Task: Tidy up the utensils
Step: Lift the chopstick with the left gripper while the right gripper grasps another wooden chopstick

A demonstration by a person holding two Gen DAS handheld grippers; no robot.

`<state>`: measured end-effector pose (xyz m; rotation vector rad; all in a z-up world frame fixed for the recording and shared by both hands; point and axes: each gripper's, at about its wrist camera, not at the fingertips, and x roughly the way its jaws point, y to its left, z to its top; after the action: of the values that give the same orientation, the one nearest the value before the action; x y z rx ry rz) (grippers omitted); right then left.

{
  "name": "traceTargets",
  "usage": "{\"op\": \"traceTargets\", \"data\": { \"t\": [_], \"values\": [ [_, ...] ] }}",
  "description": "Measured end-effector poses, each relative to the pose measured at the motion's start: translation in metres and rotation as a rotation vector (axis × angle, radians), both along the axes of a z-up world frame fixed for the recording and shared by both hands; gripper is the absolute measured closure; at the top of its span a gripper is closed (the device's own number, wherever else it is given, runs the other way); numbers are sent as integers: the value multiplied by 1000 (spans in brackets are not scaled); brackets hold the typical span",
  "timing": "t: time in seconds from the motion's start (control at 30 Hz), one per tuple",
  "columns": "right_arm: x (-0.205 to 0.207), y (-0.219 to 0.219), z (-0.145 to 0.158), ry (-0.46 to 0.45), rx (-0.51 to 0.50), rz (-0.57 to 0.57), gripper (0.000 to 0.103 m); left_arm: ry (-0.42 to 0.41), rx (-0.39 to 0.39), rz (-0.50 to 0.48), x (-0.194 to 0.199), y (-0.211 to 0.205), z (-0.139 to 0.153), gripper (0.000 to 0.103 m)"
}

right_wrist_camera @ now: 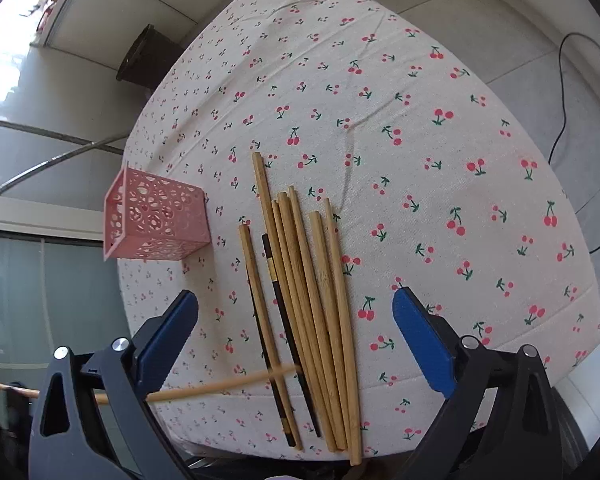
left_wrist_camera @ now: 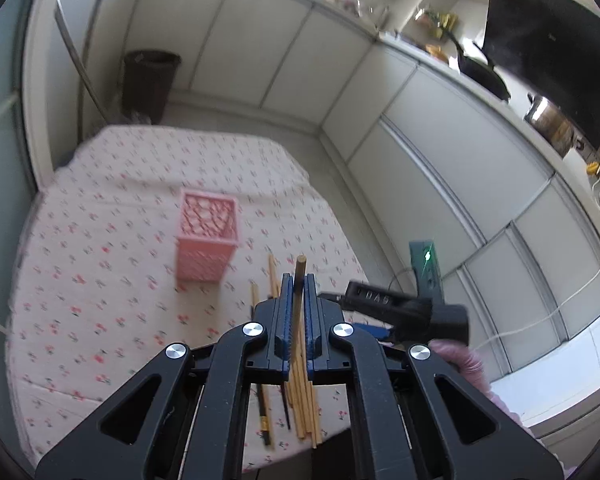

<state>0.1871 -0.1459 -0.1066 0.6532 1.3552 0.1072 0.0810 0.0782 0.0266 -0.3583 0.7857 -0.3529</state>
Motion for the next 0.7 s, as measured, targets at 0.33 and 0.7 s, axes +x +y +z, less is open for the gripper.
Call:
{"op": "traceTargets", "data": {
  "t": [0.33, 0.7],
  "values": [
    [9, -12, -38, 94, -160, -15, 52, -80, -13, 75, -13, 31, 24, 99],
    [18, 9, -41, 82, -263, 44, 56, -43, -12, 73, -5, 35, 13, 99]
  ]
}}
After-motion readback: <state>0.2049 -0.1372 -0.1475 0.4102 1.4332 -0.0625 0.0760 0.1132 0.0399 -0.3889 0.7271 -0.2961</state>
